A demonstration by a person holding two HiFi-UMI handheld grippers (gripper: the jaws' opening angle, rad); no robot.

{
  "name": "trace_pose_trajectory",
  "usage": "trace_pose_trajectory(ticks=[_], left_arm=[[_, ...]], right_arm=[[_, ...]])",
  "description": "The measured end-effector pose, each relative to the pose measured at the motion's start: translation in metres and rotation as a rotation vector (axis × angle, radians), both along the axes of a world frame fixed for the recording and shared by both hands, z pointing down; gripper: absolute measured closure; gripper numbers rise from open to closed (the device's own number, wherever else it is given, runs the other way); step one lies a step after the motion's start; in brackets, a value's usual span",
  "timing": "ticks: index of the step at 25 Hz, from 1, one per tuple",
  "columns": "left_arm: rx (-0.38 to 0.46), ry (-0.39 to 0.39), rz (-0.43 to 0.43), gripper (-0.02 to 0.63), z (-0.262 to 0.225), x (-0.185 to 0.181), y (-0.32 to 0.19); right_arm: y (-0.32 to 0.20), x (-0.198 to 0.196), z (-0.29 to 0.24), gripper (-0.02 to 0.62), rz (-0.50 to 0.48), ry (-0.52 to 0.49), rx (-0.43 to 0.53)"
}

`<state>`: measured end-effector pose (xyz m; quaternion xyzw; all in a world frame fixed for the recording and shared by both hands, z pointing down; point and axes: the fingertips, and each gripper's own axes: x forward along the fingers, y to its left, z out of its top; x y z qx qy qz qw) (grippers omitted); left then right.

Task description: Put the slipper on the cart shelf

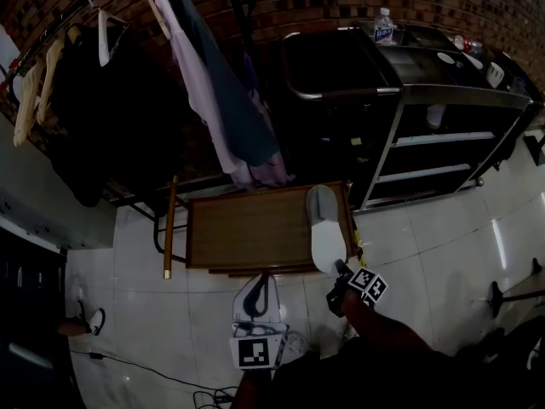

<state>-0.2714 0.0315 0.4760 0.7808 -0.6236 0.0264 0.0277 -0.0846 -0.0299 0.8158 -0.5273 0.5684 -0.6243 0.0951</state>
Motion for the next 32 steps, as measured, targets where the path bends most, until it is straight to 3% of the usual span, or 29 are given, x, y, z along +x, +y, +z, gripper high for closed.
trace_pose_trajectory(ticks=[7,12,18,27,32], left_arm=[[0.006,0.006,0.025,0.584,0.003,0.008,-0.002],[0.009,0.016,0.044,0.584,0.006,0.017,0.001],[0.013,0.028,0.07,0.584,0.004,0.029,0.002],[0.031,0.046,0.092,0.586,-0.004,0.047,0.0],[0.048,0.074,0.104,0.586,-0.012,0.067,-0.005]], right_arm=[[0.005,-0.003,-0.036,0.559,-0.079,0.077,0.11],[0.006,0.006,-0.077,0.563,-0.186,0.284,0.262],[0.008,0.017,-0.145,0.563,-0.276,0.499,0.512],[0.019,0.022,-0.272,0.563,-0.289,0.699,0.901],[0.015,0.031,-0.337,0.563,-0.233,0.687,1.041]])
